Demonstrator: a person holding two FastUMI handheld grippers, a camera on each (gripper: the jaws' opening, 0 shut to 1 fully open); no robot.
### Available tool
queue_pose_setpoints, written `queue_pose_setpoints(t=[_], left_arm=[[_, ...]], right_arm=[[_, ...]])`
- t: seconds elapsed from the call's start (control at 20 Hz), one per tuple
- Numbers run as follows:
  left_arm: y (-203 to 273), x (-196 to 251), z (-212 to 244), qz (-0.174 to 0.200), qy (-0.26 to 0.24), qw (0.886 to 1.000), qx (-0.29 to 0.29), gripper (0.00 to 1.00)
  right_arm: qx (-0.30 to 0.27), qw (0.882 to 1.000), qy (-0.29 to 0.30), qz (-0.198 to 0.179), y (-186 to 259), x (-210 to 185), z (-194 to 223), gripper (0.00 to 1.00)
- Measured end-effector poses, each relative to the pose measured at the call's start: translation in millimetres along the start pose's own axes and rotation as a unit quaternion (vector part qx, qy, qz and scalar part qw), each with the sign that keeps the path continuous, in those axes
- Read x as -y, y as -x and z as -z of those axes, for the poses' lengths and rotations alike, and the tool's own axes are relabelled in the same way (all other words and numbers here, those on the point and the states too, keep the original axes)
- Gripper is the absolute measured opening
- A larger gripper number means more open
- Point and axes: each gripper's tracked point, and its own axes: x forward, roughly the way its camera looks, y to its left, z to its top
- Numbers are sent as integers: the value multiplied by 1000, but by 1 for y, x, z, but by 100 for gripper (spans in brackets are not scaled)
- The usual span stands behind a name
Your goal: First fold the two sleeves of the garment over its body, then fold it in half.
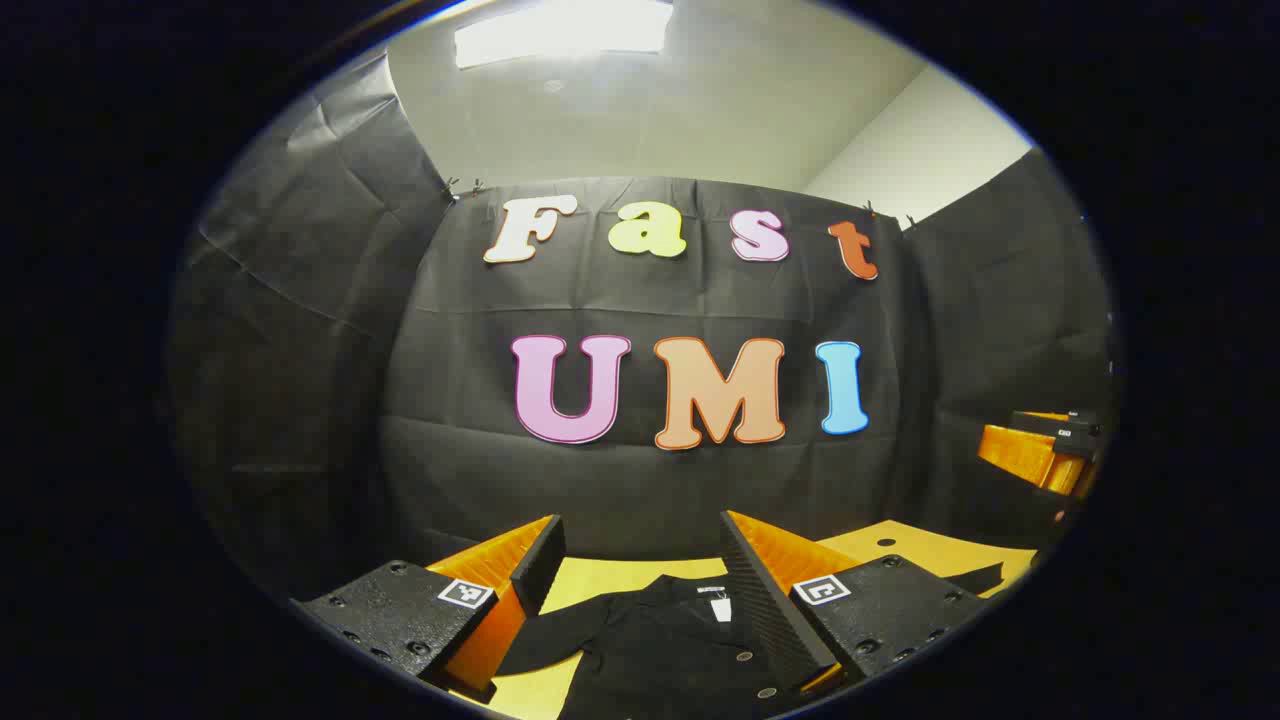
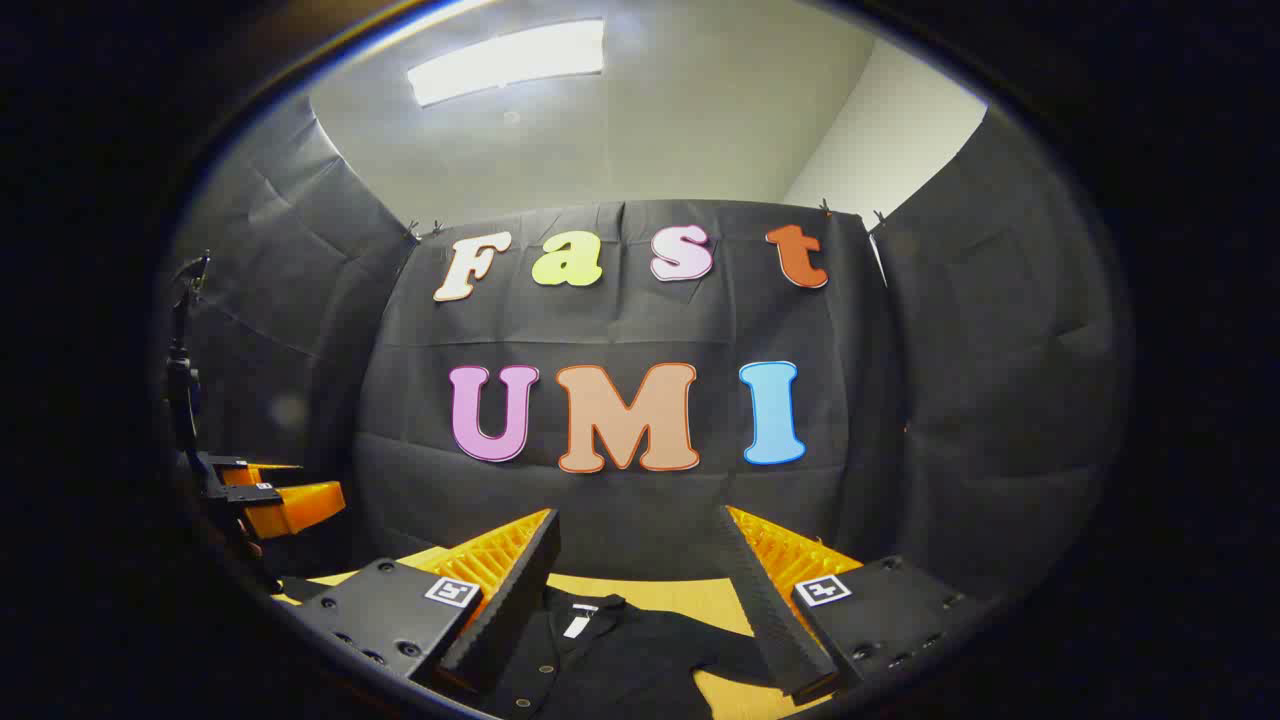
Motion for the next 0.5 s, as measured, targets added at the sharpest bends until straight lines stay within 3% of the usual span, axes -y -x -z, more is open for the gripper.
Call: queue_pose_setpoints(t=[0.25,0.5], left_arm=[[-3,-17,3,-18,-23,1000,-6,94],[-5,-28,5,-35,-8,999,-8,93]], right_arm=[[-3,1000,4,12,-5,8,3,96],[0,1000,4,14,-3,12,2,98]])
